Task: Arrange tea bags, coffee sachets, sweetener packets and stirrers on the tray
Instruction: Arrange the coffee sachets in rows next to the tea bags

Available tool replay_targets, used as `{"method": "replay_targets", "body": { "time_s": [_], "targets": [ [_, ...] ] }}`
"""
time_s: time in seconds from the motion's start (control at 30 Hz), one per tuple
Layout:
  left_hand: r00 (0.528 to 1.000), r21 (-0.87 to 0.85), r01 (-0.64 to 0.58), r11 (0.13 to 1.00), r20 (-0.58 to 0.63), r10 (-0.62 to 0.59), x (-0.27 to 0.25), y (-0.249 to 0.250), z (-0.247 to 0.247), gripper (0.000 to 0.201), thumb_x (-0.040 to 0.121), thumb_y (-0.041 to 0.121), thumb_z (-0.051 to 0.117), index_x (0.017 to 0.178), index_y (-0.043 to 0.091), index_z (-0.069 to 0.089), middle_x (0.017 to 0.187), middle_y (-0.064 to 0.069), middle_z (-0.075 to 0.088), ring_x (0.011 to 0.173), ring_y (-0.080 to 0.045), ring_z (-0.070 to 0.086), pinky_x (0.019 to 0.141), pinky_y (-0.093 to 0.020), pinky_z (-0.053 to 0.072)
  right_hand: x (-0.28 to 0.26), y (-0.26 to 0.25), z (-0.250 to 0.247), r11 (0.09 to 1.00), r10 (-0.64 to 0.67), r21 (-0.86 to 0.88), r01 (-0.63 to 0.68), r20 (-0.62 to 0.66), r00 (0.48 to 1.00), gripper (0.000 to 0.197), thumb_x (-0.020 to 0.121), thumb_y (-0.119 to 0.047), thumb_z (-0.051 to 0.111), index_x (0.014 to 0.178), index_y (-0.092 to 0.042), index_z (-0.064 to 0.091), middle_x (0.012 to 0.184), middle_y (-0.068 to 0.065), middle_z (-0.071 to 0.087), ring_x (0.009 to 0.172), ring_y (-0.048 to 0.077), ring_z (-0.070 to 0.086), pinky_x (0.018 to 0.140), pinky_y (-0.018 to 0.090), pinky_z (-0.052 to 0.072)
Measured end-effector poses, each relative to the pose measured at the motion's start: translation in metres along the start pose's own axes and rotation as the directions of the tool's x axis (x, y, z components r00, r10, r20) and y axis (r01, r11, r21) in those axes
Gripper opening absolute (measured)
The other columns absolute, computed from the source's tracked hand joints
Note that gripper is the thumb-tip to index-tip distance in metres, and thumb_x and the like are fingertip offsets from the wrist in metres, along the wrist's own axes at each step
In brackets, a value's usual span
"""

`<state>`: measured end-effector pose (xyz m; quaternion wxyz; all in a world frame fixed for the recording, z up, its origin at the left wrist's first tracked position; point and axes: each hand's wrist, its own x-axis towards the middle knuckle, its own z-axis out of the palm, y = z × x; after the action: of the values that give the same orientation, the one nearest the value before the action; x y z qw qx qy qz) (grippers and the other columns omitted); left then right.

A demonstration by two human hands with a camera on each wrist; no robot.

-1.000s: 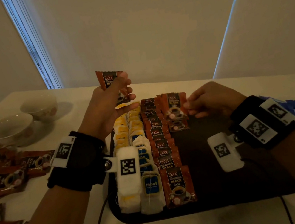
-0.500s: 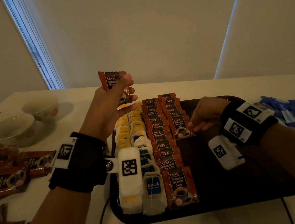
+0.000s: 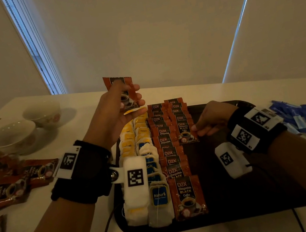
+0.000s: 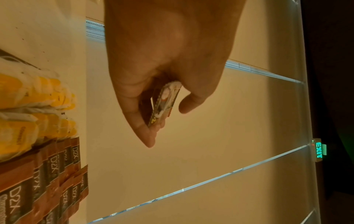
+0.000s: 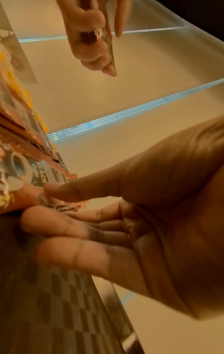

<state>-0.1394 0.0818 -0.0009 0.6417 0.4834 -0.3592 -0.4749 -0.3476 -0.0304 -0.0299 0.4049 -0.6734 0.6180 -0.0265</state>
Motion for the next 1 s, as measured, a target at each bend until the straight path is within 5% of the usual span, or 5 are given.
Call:
{"method": "replay_targets", "body": {
  "time_s": [0.23,0.37,0.53,0.67,1.0],
  "targets": [
    [0.999,0.125,-0.023,0.992,-0.029,0.027,0.001,-0.001,0.001,0.03,0.096,0.013,0.037,0.111,0.009,0.062,0.104,-0.003,0.068,0.091,-0.018,0.063,0.079,-0.031,0.057,-0.015,-0.023,0.009,0.889,-0.456,-0.107,0.445,-0.3,0.838,0.029,0.089,-0.032,0.061,0.082,-0.005,0.068,0.071,0.003,0.067,0.062,0.009,0.062,0.062,0.02,0.05],
    [0.994,0.259,-0.109,0.96,0.037,0.103,-0.002,-0.002,0.0,0.019,0.094,0.009,0.048,0.1,0.018,0.064,0.071,0.012,0.069,0.073,-0.007,0.065,0.078,-0.025,0.056,-0.042,-0.05,0.02,0.79,-0.549,0.191,0.582,-0.203,0.811,0.033,0.089,-0.034,0.059,0.091,-0.003,0.07,0.083,0.008,0.07,0.077,0.015,0.066,0.07,0.024,0.058],
    [0.987,0.29,-0.161,0.943,0.052,0.153,-0.002,-0.003,-0.001,0.023,0.08,0.002,0.067,0.102,0.008,0.063,0.083,-0.005,0.071,0.065,-0.01,0.068,0.06,-0.023,0.055,-0.051,-0.063,0.03,0.724,-0.538,0.393,0.567,-0.193,0.821,0.013,0.084,-0.018,0.067,0.087,-0.005,0.067,0.077,0.002,0.066,0.067,0.006,0.064,0.068,0.026,0.058],
    [0.989,0.297,-0.148,0.943,0.065,0.134,-0.004,-0.001,0.001,0.016,0.08,0.011,0.07,0.095,0.009,0.065,0.088,-0.008,0.073,0.076,-0.019,0.07,0.069,-0.029,0.058,-0.053,-0.058,0.023,0.731,-0.5,0.402,0.552,-0.235,0.833,0.007,0.081,-0.011,0.069,0.079,-0.006,0.065,0.071,0.003,0.066,0.059,0.008,0.064,0.063,0.024,0.057],
    [0.984,0.243,-0.162,0.956,-0.027,0.174,-0.005,0.011,-0.01,0.013,0.088,0.022,0.063,0.101,0.019,0.064,0.101,-0.004,0.069,0.085,-0.015,0.065,0.073,-0.026,0.054,-0.038,0.008,-0.013,0.981,-0.11,0.149,0.121,-0.079,0.991,0.009,0.076,-0.01,0.073,0.082,-0.007,0.066,0.074,0.004,0.066,0.064,0.01,0.061,0.048,0.016,0.05]
  ]
}}
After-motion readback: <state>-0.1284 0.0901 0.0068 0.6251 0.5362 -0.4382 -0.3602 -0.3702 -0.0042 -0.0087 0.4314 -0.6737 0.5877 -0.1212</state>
